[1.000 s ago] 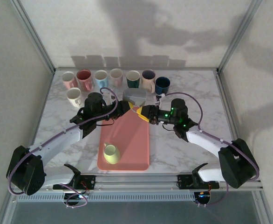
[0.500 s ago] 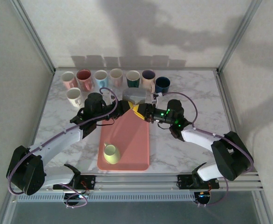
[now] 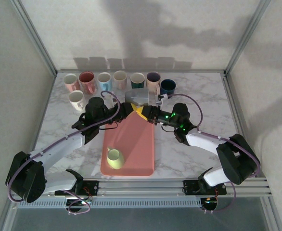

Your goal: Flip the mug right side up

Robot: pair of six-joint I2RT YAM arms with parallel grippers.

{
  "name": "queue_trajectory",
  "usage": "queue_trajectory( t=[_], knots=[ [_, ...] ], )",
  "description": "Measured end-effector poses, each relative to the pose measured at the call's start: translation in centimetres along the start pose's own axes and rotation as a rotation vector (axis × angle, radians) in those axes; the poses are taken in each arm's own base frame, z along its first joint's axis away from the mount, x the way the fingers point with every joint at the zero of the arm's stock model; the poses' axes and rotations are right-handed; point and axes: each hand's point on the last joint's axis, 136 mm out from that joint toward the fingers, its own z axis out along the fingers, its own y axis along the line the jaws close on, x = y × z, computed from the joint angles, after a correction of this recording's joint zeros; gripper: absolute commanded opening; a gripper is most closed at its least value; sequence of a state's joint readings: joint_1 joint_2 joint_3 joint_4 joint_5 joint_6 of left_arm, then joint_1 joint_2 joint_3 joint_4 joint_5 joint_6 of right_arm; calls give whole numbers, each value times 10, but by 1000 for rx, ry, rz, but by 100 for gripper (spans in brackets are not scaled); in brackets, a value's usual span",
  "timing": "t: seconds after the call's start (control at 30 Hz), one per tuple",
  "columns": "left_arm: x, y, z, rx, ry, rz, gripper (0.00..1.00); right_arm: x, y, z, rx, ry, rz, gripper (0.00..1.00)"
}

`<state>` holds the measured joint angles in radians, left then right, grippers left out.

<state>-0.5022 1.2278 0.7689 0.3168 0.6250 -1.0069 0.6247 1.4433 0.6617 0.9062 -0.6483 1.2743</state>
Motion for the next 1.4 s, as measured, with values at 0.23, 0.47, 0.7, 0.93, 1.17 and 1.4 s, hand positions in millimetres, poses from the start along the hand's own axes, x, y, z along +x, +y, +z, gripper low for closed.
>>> queue_trajectory(
  t=[0.23, 0.47, 0.7, 0.93, 1.17, 1.4],
  knots=[
    [0, 0, 0, 0, -2, -3, 18, -1, 1, 0, -3, -1, -6, 3],
    [4, 2, -4, -23, 2, 44, 47, 0, -3, 2, 22, 3, 5, 1],
    [9, 7, -13, -69, 13, 98, 56, 2, -17, 2, 77, 1, 23, 1],
    [7, 15, -32, -140, -8, 158, 65, 4, -24, -1, 122, 4, 11, 0],
    [6, 41, -48, -283, -21, 213, 72, 2, -20, -19, 182, -5, -46, 0],
    [6, 58, -56, -372, -21, 247, 73, -5, -24, -56, 310, -27, -117, 0]
  ],
)
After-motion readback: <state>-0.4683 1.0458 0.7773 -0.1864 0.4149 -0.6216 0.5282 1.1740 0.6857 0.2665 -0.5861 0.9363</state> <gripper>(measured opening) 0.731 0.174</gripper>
